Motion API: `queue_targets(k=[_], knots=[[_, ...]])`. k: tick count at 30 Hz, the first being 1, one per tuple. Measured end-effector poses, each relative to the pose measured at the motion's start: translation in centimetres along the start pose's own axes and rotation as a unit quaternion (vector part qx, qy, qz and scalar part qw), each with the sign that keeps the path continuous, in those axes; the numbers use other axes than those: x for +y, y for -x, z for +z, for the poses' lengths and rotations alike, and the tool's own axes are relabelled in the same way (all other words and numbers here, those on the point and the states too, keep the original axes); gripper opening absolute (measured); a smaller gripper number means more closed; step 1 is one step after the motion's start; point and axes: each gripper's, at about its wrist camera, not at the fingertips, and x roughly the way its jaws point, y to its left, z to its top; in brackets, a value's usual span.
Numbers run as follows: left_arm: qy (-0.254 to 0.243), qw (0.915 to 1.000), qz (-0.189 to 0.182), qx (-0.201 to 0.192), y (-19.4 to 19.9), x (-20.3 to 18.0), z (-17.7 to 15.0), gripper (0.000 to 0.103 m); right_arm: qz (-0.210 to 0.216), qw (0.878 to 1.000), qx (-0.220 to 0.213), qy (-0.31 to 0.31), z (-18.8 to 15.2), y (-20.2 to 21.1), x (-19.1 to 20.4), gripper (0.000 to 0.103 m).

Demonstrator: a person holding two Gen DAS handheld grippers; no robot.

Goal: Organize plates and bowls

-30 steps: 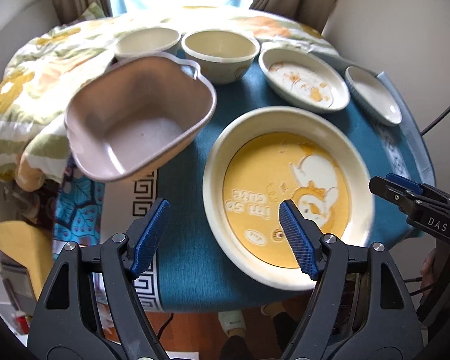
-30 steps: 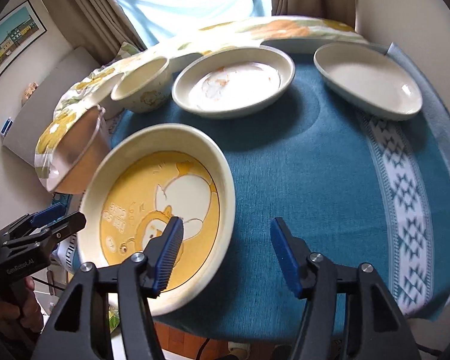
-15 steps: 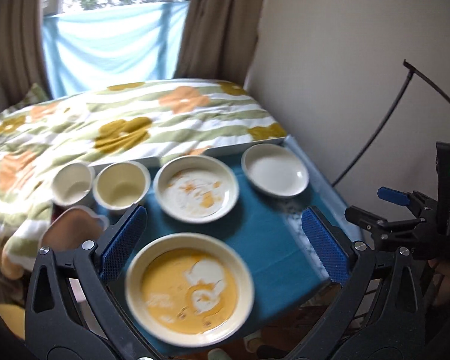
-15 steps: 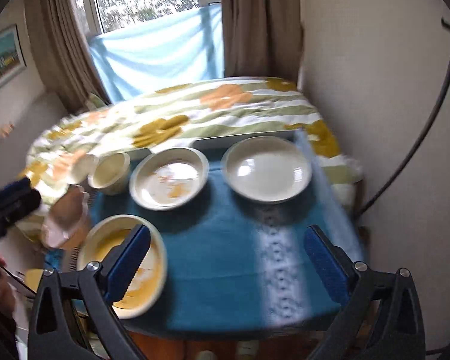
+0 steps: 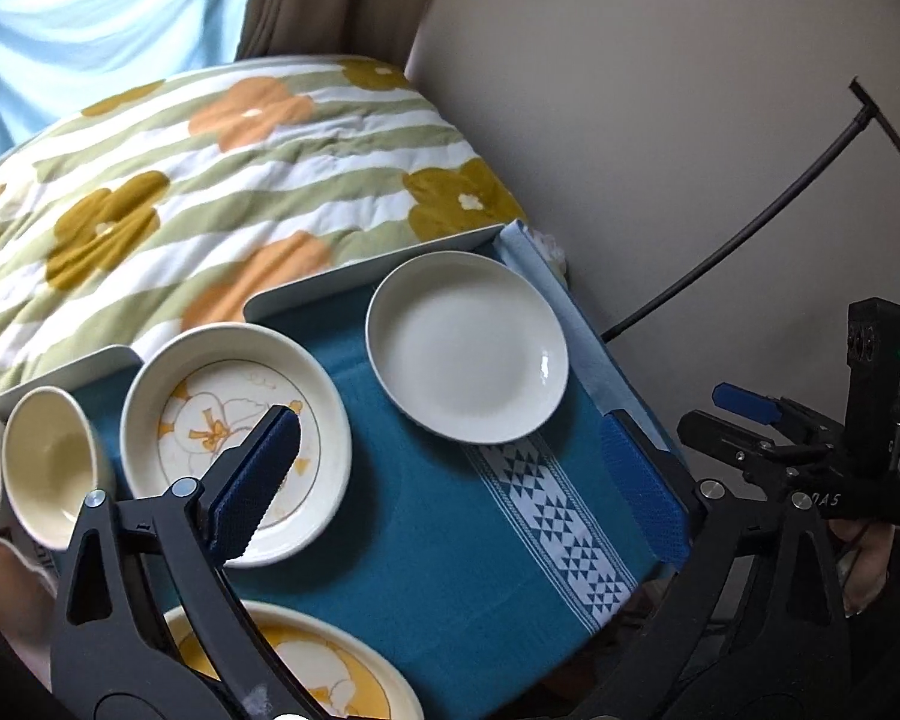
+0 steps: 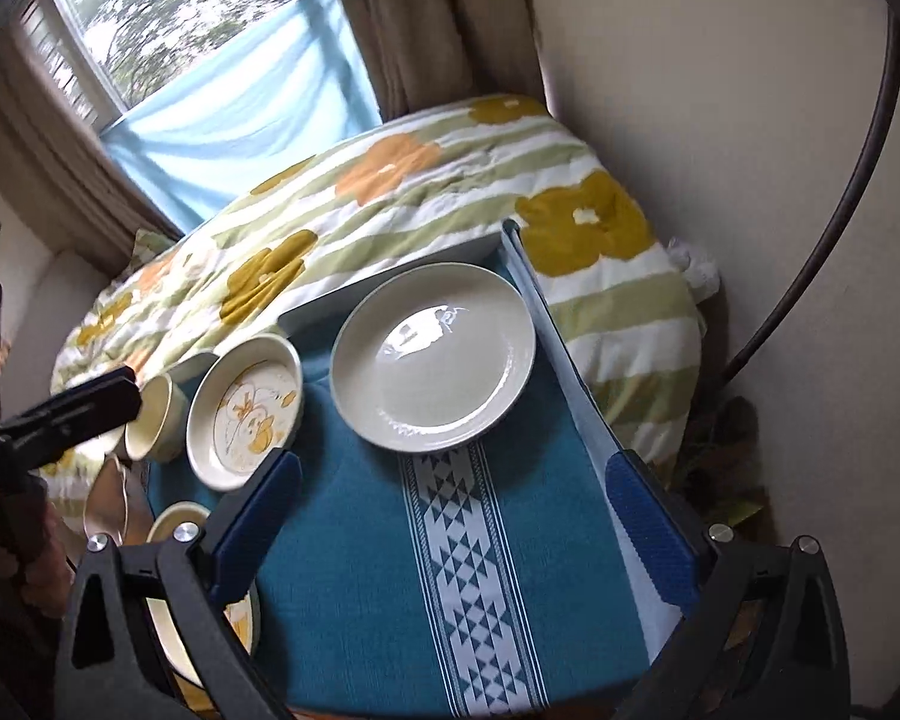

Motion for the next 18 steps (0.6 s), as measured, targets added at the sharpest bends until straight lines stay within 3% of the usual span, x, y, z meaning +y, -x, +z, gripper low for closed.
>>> queue_targets(k=[4,7,10,14,18], knots=[[0.019,0.9989,-0.008,0.041,-5.6,1.2,1.8,0.082,0.02,0.999,0.024,-0.04,1.4,-4.3,-2.9,0.087],[0.019,0.9975,0.002,0.068,-9.8,2.4,3.2,0.075,0.023,0.997,0.044,-0.052,1.8,-7.1,-4.0,0.086],[0.021,0.9953,0.011,0.094,-13.5,3.5,4.5,0.067,0.038,0.996,0.058,-0.059,2.2,-9.6,-4.4,0.07],[0.018,0.9921,0.018,0.123,-16.8,4.6,5.1,0.059,0.049,0.994,0.065,-0.069,2.5,-11.5,-4.8,0.057],[0.003,0.9892,0.017,0.146,-18.7,4.8,5.1,0.04,0.041,0.995,0.071,-0.065,2.8,-12.8,-4.8,0.049]])
